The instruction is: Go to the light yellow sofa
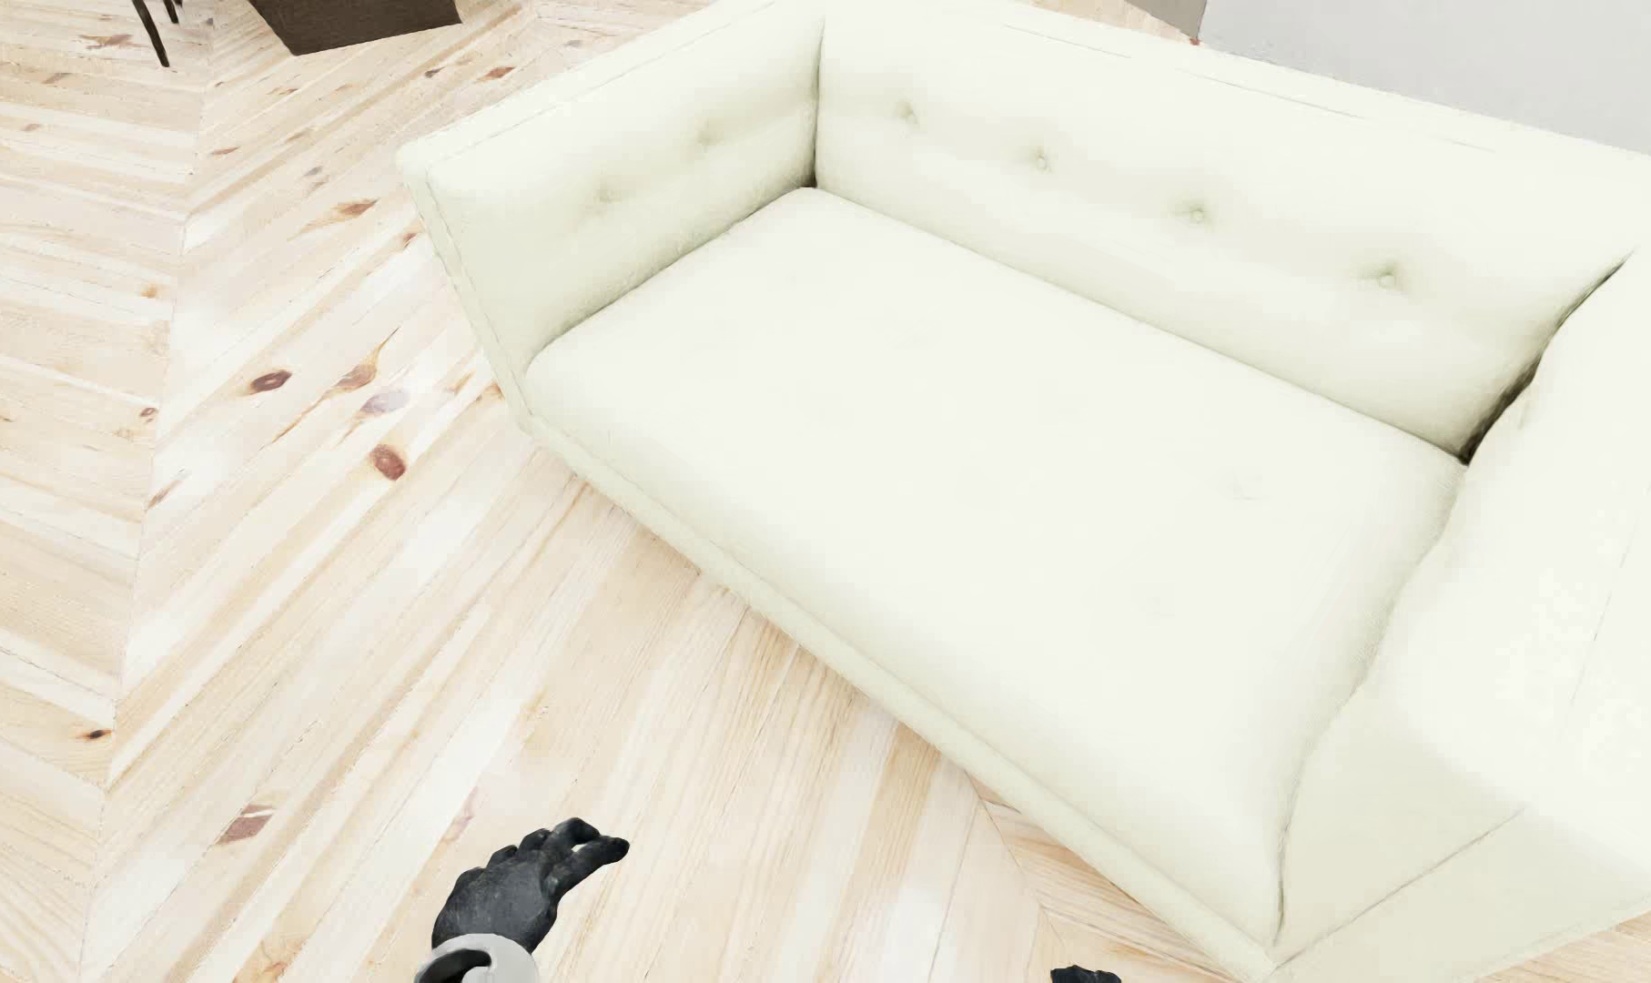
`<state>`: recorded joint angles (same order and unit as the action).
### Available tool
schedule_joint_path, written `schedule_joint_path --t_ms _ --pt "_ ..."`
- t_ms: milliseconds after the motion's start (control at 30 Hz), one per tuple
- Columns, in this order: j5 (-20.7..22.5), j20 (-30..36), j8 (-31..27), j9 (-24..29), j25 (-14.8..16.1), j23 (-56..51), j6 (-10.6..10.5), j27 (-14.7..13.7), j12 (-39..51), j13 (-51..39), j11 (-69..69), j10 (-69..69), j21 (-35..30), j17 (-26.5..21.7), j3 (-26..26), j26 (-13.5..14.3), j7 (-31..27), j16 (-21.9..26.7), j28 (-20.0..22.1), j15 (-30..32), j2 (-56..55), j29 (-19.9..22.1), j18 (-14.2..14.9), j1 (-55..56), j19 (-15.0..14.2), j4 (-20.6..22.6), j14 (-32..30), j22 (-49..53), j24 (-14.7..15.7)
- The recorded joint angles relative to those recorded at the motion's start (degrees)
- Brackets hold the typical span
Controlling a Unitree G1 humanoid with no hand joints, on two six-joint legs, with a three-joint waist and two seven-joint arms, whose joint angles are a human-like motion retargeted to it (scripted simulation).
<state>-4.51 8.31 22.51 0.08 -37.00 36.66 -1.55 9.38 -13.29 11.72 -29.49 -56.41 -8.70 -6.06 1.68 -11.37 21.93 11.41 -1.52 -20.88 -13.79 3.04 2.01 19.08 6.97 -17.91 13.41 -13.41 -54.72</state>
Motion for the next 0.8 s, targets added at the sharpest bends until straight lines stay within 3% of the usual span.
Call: schedule_joint_path --t_ms 67,167,267,300,367,467,533,600,633,667,700,767,800 --pt "1.35 -0.58 -3.23 -0.06 -0.48 2.45 -0.58 0.91 -0.44 -1.11 1.18 -1.15 -1.32 -1.02 -0.4 -1.12 -4.19 -0.42 -0.56 0.75 1.47 -1.1 3.34 3.1 -1.4 -1.79 -0.01 -8.74 3.83" --pt "2.84 0.08 -8.06 -0.37 0.32 4.15 -1.23 1.24 -2.23 -1.76 4.4 13.22 1.07 -0.85 -0.88 -4.65 -12.9 -0.24 -1.28 0.58 3.55 0.28 4.65 3.59 -3.56 -1.78 -0.63 -19.89 8.46" --pt "3.7 0.19 -14.96 -0.87 1.56 5.04 -2.53 0.12 -5.61 -1.66 5.96 30.21 5.02 -0.88 -1.62 -8.26 -33.59 -2.39 -0.99 0.91 3.34 2.08 9.48 0.19 -6.85 5.15 -7.98 -28.48 13.62" --pt "3.83 0.96 -17.26 -0.91 1.47 5.39 -3.12 0.2 -7.19 -2.09 5.62 30.81 6.18 -1.11 -1.4 -8.74 -32.95 -3.1 -1.64 0.9 2.4 2.32 11.05 -0.52 -8.14 4.6 -6.75 -30.29 14.59" --pt "3.36 4.11 -21.85 -0.85 2.11 5.45 -4.21 1.04 -9.26 -3.05 5.17 31.93 9.34 -1.35 -0.97 -8.52 -24.99 -4.6 -4.82 1.13 0.08 3.75 9.06 -1.92 -10.81 3.31 -2.47 -32.4 15.02" --pt "0.92 9.83 -27.68 -0.52 4.51 3.74 -4.42 0.97 -7.51 -2.41 6.03 33.93 15.13 -0.45 -0.62 -7.33 -18.39 -4.06 -8.18 2.4 -2.6 6.4 6.09 -3.1 -14.36 5.38 -0.19 -34.04 13.77" --pt "-1.53 12.64 -30.87 -0.14 4.58 2.72 -3.58 0.28 -3.8 -1.09 5.94 33.94 16.85 0.29 -0.46 -7.64 -14.99 -2.25 -6.53 2.83 -4.82 5.92 4.3 -2.9 -15.18 7.95 0.5 -34.11 12.52" --pt "-3.22 11.84 -33.06 0.5 2.01 2.04 -2.41 -0.57 -0.24 0.23 3.64 33.28 16.34 0.66 -0.39 -7.94 -12.54 0.33 -3.01 3.53 -7.64 3.6 2.76 -2.28 -13.23 10.14 1.15 -31.7 12.52" --pt "-4.4 9.61 -30.59 0.81 0.68 2.16 -1.73 -0.59 1.38 0.61 0.98 32.79 15.72 0.9 -0.35 -8.51 -11.71 0.86 -0.01 3.76 -9.33 2.17 2.17 -1.93 -10.2 10.92 1.35 -29.89 13.64" --pt "-7.05 6.38 -22.25 1.01 -0.15 2.5 -0.99 -0.48 2.76 0.93 -2.11 32.37 15.7 1.42 -0.35 -8.78 -11.12 1.16 3.32 4.34 -10.73 0.87 1.66 -1.62 -6.71 11.43 1.51 -27.95 15.7" --pt "-7.74 3.08 -17.55 1.1 -0.3 2.45 -0.37 0.62 4.07 0.8 -6.31 31.54 16.05 2.39 -0.02 -8.6 -11.06 1.19 6.23 1.8 -11.64 0.32 1.27 -1.16 -5.78 11.93 1.87 -26.12 18.06" --pt "-2.82 -0.96 -16.71 0.99 0.02 2.47 0.43 0.73 5.99 1.75 -13.43 30.95 17.15 3.36 0.63 -6.8 -11.27 2.07 9.48 0.22 -12.49 0.9 0.54 -0.97 -14.98 12.53 2.21 -22.21 21.4" --pt "-0.7 -1.97 -14.85 0.76 -0.39 2.68 0.73 0.92 6.28 1.89 -13.05 31.51 16.92 3.55 0.61 -5.58 -11.25 2.76 10.07 1.48 -11.56 0.64 0.17 -1.23 -11.21 12.67 2.06 -19.74 21.92"
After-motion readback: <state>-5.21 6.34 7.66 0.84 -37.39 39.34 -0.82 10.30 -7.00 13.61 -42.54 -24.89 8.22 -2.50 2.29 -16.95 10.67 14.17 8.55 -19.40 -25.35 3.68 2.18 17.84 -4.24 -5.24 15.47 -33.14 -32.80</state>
